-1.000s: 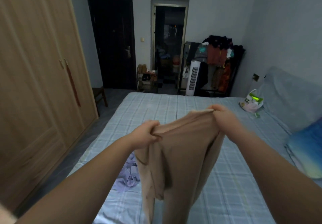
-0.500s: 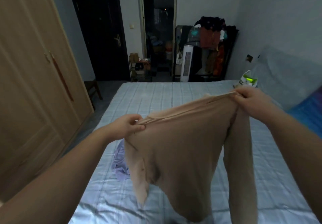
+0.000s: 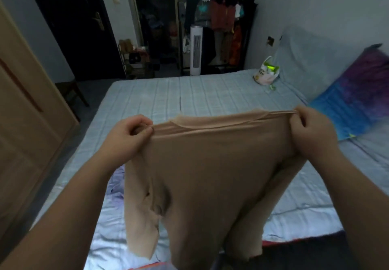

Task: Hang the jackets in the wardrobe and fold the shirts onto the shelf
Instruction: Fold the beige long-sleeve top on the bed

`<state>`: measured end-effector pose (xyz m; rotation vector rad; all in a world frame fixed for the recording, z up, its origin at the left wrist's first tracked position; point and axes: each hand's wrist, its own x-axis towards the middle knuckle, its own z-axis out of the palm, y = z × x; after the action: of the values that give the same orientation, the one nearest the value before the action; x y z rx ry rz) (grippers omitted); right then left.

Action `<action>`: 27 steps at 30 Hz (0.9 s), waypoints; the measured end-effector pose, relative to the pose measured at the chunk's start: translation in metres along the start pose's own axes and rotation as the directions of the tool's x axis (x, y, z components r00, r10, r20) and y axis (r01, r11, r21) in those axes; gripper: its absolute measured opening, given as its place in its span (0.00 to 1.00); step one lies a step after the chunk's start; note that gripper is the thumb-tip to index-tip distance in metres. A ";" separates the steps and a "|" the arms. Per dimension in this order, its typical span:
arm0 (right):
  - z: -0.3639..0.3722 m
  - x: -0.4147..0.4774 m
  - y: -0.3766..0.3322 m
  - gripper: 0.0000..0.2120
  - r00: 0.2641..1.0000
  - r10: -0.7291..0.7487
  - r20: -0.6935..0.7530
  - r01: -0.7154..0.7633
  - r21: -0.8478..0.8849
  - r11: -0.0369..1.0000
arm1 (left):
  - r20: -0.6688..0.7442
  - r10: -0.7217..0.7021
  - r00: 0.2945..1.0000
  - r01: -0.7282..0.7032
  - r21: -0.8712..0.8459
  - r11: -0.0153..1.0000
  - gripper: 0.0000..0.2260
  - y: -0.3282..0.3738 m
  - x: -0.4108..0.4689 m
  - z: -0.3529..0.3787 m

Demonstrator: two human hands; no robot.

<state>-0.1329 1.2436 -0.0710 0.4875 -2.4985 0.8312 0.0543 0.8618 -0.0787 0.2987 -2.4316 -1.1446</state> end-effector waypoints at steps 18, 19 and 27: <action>0.243 0.168 0.194 0.16 0.970 -0.063 0.236 0.124 -0.254 0.959 | -0.127 -0.296 0.947 0.301 0.017 0.954 0.08 -0.131 0.220 0.247; 0.270 0.180 0.207 0.16 0.963 -0.050 0.267 0.118 -0.248 0.962 | -0.124 -0.337 0.933 0.341 0.010 0.940 0.08 -0.148 0.236 0.267; 0.515 0.196 0.334 0.18 0.858 0.133 0.496 0.013 -0.280 0.960 | -0.126 -0.549 0.826 0.561 0.259 0.786 0.06 -0.331 0.300 0.449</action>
<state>-0.6097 1.1352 -0.4905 0.5952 -3.0721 0.3890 -0.4187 0.8458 -0.5000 1.1913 -2.5382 -0.9693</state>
